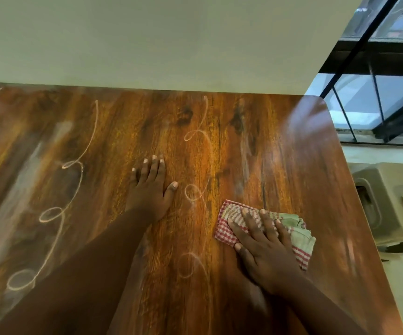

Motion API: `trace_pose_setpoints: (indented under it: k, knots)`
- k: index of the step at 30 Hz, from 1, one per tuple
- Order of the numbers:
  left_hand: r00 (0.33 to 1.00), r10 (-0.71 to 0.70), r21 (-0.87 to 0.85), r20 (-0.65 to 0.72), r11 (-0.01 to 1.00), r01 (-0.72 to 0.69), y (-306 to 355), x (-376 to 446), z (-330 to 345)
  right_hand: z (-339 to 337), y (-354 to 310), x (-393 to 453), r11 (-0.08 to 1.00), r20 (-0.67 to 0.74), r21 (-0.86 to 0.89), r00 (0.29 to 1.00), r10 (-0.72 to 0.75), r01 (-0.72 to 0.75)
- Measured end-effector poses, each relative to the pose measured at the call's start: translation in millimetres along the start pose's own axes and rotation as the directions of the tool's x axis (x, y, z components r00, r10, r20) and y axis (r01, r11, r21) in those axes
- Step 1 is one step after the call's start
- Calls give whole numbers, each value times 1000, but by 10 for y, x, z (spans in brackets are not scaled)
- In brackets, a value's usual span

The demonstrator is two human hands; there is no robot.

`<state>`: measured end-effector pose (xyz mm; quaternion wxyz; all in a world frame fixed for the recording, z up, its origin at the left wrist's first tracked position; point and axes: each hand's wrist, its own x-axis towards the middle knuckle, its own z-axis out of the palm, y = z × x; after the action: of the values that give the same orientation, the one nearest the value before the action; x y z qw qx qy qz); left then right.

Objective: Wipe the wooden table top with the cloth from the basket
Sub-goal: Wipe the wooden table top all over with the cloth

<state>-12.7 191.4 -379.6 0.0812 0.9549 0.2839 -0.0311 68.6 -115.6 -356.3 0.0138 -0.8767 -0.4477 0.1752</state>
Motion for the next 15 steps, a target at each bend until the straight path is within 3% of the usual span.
trace_pose_setpoints:
  k: [9,15]
  knots:
    - [1000,-6,-20,-7,1000,6,-11,19,12,-394,281,1419,996,-38,5,995,93,-93]
    - [1000,-5,-48,-5,999,5,-5,20,-16,-265,196,1124,998,-44,23,998,52,-51]
